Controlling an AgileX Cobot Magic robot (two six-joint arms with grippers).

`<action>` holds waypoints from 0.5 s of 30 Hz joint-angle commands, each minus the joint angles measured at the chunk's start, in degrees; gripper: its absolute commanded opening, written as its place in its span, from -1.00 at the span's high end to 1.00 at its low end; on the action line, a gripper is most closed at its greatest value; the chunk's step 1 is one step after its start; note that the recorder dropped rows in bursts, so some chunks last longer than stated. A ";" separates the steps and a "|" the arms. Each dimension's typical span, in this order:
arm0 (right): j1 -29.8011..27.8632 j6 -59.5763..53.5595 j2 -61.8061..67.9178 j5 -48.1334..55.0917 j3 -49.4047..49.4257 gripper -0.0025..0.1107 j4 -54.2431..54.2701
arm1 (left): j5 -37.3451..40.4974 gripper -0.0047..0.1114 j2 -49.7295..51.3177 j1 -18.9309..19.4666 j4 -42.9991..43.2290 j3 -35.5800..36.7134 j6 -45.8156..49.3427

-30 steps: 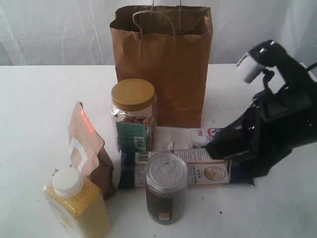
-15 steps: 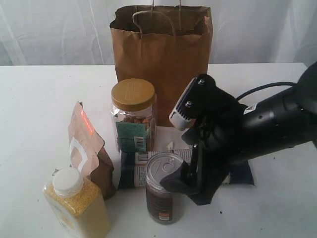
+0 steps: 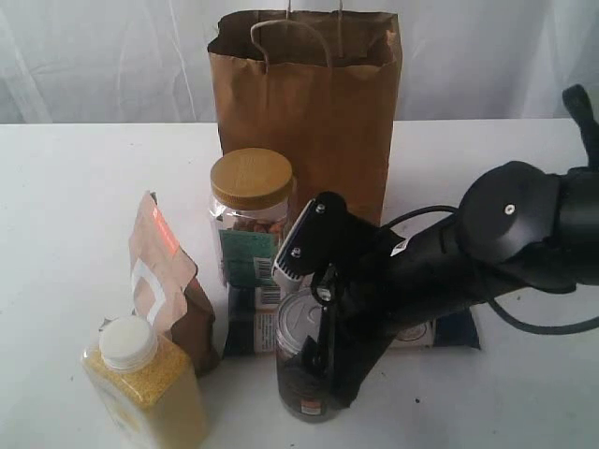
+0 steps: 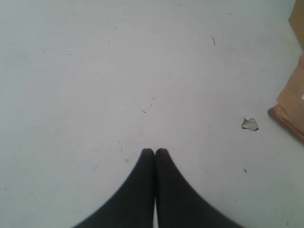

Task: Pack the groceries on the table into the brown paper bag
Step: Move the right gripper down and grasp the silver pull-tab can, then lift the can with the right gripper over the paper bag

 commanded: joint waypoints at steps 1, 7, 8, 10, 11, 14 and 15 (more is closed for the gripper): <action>0.05 -0.47 0.66 -1.59 0.34 -0.34 0.10 | -0.24 0.92 -0.24 -0.03 -0.37 0.17 -0.20; 0.05 4.35 0.66 -1.49 0.34 0.58 0.34 | -0.24 0.92 -0.24 -0.03 -0.37 0.17 -0.20; 0.05 7.89 0.37 -0.75 0.34 0.71 0.46 | -0.24 0.92 -0.24 -0.03 -0.37 0.17 -0.20; 0.05 15.59 -2.28 4.89 -1.22 0.87 0.46 | -0.24 0.92 -0.24 -0.03 -0.37 0.17 -0.20; 0.05 17.38 -3.66 7.33 -2.13 0.92 0.46 | -0.24 0.92 -0.24 -0.03 -0.37 0.17 -0.20; 0.05 18.01 -10.46 8.56 -5.77 0.96 0.46 | -0.24 0.92 -0.24 -0.03 -0.37 0.17 -0.20; 0.05 18.01 -11.56 7.01 -6.23 0.96 0.46 | -0.24 0.92 -0.24 -0.03 -0.37 0.17 -0.20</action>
